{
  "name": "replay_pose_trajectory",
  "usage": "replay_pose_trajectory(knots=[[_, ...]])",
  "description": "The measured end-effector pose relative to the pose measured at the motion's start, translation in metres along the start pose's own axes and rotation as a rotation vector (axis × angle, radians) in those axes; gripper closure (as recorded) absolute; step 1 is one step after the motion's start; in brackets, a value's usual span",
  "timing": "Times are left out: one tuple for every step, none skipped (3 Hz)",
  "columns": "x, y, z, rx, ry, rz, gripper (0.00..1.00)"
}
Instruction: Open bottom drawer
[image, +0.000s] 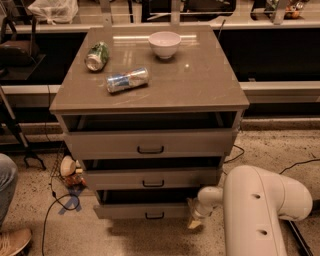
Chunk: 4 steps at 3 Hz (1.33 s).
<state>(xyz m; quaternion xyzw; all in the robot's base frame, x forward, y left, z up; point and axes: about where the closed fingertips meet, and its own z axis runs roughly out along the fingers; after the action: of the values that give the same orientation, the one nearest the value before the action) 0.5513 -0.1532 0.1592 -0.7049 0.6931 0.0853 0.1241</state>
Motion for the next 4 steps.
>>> replay_pose_trajectory(knots=[[0.002, 0.005, -0.007, 0.014, 0.004, -0.002, 0.64], [0.002, 0.007, -0.008, 0.015, 0.004, -0.002, 0.95], [0.002, 0.007, -0.008, 0.015, 0.004, -0.002, 1.0], [0.006, 0.024, -0.016, 0.024, 0.001, 0.013, 1.0]])
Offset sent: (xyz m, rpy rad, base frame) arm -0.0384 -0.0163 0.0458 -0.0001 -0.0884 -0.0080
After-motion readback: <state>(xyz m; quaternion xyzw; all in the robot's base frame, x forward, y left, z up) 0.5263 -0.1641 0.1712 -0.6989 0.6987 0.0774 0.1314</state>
